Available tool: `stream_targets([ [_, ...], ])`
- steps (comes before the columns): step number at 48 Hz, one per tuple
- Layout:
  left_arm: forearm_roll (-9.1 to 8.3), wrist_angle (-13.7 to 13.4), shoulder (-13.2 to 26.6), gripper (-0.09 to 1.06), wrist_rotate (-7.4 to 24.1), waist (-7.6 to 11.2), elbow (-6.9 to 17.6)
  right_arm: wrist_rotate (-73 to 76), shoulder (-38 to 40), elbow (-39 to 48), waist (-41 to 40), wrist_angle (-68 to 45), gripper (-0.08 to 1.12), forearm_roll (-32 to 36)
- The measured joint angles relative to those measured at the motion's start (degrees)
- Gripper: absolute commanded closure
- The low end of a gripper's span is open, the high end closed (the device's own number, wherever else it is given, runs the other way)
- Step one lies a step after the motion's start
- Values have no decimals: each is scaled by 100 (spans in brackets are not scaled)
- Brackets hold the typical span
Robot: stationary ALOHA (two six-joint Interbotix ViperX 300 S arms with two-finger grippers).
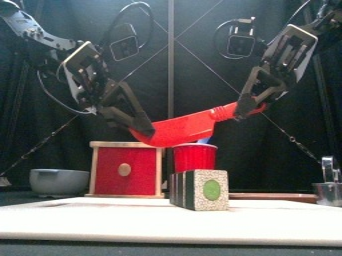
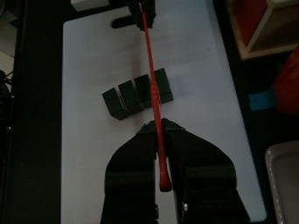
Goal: Place sushi on board then cut the sushi with the knife then place the pieces on the plate
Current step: Cut the sushi into 4 pieces
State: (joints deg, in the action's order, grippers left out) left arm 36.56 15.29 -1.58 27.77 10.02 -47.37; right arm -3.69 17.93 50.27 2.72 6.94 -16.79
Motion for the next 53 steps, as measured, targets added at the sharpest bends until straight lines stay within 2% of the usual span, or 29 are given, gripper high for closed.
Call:
stream_targets([
  [16,176,-316,343,55,-9,62,237,0,-334,9,-9,88,72,-105],
  [22,229,-325,387,55,-9,79,246,0,-439,0,-9,97,72,-114],
  [53,246,-299,519,55,-9,70,264,0,-545,9,-149,123,72,-105],
])
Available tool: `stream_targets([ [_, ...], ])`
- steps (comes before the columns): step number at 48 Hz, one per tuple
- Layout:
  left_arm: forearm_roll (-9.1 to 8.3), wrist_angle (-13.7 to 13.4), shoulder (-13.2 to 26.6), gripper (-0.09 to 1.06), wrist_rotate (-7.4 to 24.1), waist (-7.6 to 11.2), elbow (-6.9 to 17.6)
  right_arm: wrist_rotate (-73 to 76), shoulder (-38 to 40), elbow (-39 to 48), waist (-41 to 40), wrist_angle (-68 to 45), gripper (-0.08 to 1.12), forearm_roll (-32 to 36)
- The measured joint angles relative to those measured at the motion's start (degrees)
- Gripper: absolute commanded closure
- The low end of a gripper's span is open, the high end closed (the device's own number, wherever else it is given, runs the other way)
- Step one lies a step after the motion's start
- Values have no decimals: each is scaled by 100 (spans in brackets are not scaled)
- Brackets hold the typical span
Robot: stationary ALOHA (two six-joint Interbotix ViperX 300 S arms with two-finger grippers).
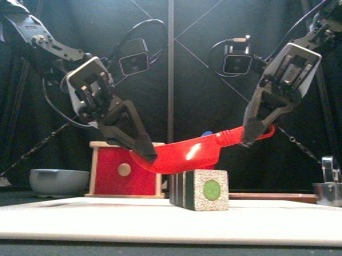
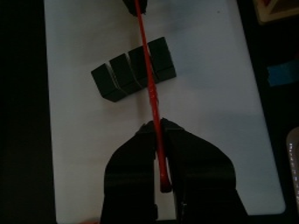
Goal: Place sushi on board then cut the sushi with the knife then place the pieces on the plate
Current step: Cut the sushi into 4 pieces
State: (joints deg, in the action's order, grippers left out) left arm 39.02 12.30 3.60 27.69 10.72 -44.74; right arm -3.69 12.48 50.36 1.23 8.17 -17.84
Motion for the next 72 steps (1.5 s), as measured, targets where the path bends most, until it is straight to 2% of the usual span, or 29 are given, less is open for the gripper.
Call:
stream_targets([
  [19,0,0,70,55,0,0,18,0,-88,35,-26,18,72,-18],
  [35,0,0,272,55,9,-97,44,-9,-413,53,-132,18,72,-18],
  [56,-105,-9,404,55,53,-369,53,0,-773,35,-185,-18,72,-149],
  [72,-149,-35,404,55,44,-492,53,-9,-896,0,-308,-26,72,-132],
])
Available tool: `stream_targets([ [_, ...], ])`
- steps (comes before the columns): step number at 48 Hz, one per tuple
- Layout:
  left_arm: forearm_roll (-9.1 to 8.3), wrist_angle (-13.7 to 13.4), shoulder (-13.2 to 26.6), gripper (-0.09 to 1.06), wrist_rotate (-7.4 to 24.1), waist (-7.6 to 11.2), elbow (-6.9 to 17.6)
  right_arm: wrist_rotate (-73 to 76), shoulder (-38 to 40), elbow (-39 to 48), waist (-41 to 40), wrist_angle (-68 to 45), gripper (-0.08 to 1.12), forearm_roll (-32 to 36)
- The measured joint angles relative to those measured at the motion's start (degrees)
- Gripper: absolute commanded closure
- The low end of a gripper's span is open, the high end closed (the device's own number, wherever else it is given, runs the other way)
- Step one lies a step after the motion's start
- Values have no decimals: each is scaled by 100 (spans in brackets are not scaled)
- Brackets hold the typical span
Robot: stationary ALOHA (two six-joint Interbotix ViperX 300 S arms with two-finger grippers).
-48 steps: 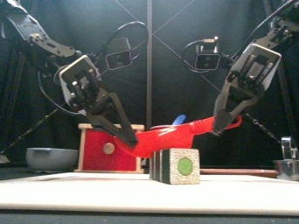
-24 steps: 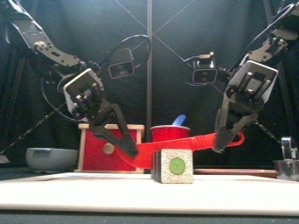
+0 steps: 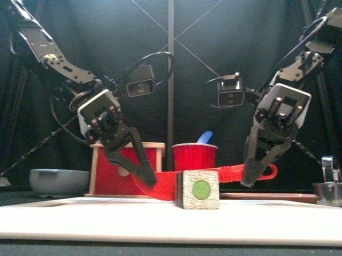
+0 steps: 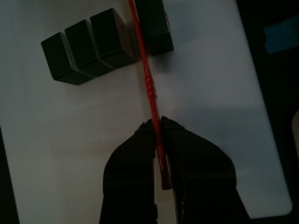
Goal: Place sushi on board then cut the sushi with the knife then place the pieces on the plate
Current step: Cut the sushi into 4 pieces
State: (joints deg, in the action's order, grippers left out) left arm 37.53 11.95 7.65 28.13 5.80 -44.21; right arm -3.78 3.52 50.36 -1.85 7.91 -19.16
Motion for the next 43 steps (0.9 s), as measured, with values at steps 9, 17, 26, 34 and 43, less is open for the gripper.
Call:
stream_targets([
  [9,-26,0,9,55,9,-88,0,-9,0,-9,-167,9,72,35],
  [17,-35,-26,-18,55,9,-88,0,-18,18,-53,-167,70,72,44],
  [26,-149,-53,-299,55,9,-79,-9,-9,334,-141,-167,352,72,44],
  [34,-299,-62,-642,55,0,-9,-9,-18,738,-167,-167,492,72,35],
  [43,-387,-158,-826,55,-35,264,-35,-18,1020,-158,70,519,72,-79],
])
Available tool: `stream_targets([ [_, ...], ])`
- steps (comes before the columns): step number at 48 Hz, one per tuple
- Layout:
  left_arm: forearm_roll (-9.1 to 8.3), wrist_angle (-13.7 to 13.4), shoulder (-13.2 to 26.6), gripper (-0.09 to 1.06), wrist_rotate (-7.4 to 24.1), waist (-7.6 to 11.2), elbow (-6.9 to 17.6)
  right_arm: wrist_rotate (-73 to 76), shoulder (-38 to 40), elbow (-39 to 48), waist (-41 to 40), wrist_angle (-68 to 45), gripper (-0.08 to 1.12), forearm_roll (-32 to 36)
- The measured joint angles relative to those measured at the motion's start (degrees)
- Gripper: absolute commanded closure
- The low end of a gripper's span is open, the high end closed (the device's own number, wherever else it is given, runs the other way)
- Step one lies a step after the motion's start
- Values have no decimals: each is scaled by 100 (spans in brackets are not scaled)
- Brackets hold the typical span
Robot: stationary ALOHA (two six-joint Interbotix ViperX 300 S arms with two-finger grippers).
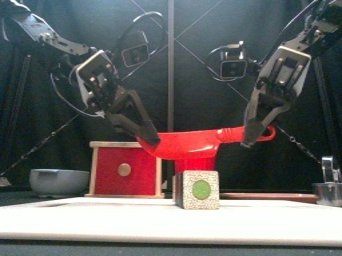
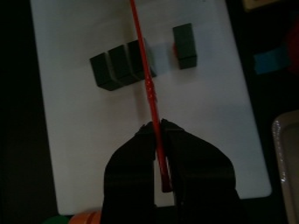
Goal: Place sushi on board then cut the sushi with the knife then place the pieces on the plate
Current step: Cut the sushi into 4 pieces
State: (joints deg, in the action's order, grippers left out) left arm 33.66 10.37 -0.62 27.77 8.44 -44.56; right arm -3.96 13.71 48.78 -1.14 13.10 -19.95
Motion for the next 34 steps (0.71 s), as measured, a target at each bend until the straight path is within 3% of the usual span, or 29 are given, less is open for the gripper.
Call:
stream_targets([
  [11,53,-105,79,55,-26,281,26,18,-26,18,325,-9,72,-272],
  [19,158,-97,246,55,-26,290,53,18,-149,44,334,-35,72,-299],
  [34,158,-105,439,56,-26,290,141,18,-193,62,334,-70,72,-272],
])
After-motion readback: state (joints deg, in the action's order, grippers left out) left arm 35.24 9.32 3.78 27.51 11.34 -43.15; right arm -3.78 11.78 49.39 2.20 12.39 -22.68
